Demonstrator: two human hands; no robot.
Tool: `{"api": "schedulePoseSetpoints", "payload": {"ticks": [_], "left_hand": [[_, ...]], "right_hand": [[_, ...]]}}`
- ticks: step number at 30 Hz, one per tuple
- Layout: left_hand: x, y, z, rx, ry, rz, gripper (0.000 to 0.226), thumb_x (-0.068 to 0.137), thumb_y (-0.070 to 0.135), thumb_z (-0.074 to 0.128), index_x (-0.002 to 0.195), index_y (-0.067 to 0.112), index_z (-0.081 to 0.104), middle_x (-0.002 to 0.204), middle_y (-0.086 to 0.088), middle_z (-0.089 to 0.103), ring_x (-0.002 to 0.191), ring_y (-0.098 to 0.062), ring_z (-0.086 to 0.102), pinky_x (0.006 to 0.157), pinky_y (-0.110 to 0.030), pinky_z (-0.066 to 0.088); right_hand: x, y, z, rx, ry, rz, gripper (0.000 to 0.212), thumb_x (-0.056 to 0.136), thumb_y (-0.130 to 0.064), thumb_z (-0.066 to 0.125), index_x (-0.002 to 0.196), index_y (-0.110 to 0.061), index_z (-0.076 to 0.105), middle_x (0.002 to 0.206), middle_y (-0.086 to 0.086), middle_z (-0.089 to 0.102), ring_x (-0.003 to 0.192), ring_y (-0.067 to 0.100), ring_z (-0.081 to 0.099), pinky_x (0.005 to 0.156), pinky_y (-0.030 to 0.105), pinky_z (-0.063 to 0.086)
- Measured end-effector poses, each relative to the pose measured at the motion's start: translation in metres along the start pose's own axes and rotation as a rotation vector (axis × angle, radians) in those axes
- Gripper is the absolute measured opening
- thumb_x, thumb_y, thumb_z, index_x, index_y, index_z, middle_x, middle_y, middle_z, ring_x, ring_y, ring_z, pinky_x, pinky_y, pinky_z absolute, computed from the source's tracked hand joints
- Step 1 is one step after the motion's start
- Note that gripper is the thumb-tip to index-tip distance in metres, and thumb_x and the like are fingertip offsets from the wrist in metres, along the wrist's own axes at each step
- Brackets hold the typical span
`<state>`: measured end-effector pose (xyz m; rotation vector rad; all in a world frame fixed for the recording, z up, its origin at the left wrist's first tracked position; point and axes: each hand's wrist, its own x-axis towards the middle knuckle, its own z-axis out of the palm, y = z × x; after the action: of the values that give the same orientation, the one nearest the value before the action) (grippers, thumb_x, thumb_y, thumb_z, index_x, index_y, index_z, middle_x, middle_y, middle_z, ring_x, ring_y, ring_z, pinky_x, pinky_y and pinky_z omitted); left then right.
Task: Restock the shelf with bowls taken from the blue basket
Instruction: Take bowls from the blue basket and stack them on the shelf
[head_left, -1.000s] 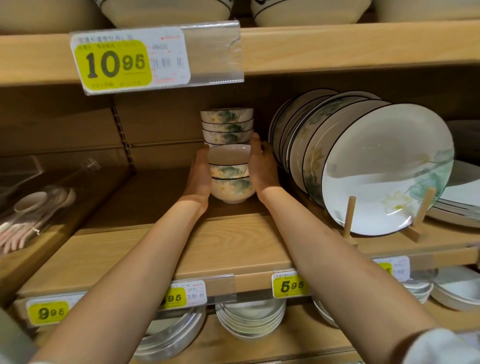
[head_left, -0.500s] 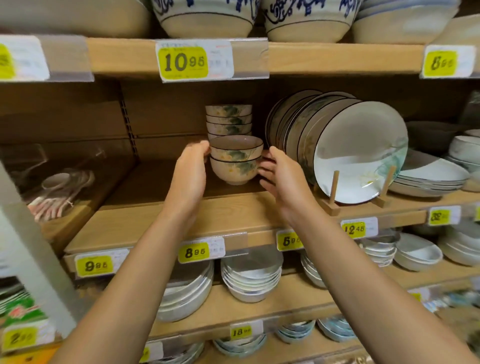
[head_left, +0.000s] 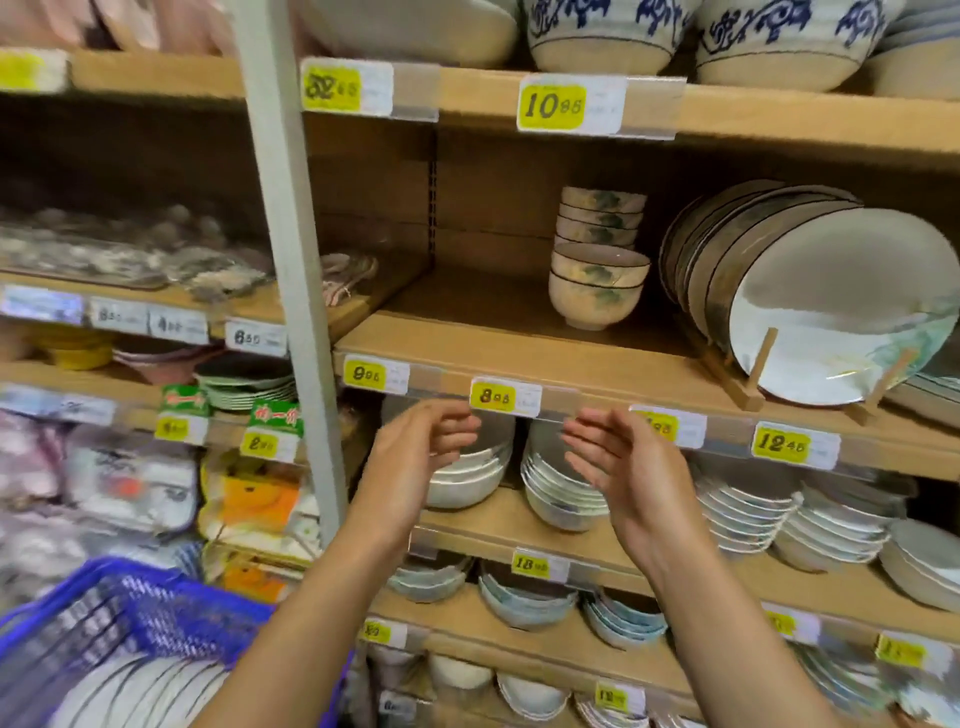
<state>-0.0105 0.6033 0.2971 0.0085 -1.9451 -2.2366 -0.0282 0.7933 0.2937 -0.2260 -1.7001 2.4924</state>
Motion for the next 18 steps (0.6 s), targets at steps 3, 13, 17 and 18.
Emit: {"api": "schedulePoseSetpoints", "payload": {"ticks": [3,13,17,18], "left_hand": [[-0.044,-0.016,-0.024,-0.009,0.153,-0.086,0.032,0.099,0.014,0.036,0.097,0.007,0.068,0.097,-0.013,0.075,0.095,-0.024,0.07,0.082,-0.03,0.054],[-0.159,-0.041,-0.129,0.107,0.412,-0.193,0.034,0.1,0.016,0.037,0.095,0.007,0.069,0.096,-0.013,0.075,0.091,-0.024,0.069,0.078,-0.029,0.052],[-0.173,-0.042,-0.18,0.1,0.489,-0.209,0.032,0.098,0.015,0.039,0.098,0.002,0.068,0.099,-0.019,0.073,0.094,-0.029,0.067,0.091,-0.043,0.05],[-0.176,-0.043,-0.195,0.097,0.499,-0.211,0.032,0.098,0.016,0.04,0.099,0.002,0.068,0.1,-0.019,0.073,0.095,-0.029,0.067,0.091,-0.043,0.049]], "right_hand": [[-0.028,0.024,-0.002,0.002,-0.055,0.074,0.033,0.101,-0.021,0.038,0.093,-0.005,0.067,0.089,0.014,0.075,0.09,0.023,0.072,0.081,0.033,0.055],[-0.112,0.102,0.051,-0.099,-0.31,0.271,0.032,0.1,-0.022,0.039,0.096,-0.006,0.066,0.09,0.011,0.076,0.087,0.02,0.073,0.083,0.032,0.055],[-0.134,0.135,0.089,-0.169,-0.392,0.308,0.031,0.099,-0.024,0.042,0.096,-0.007,0.068,0.091,0.011,0.075,0.089,0.021,0.072,0.079,0.031,0.054],[-0.138,0.144,0.101,-0.188,-0.401,0.314,0.03,0.098,-0.023,0.043,0.095,-0.007,0.068,0.091,0.011,0.075,0.088,0.022,0.072,0.08,0.032,0.054]]}}
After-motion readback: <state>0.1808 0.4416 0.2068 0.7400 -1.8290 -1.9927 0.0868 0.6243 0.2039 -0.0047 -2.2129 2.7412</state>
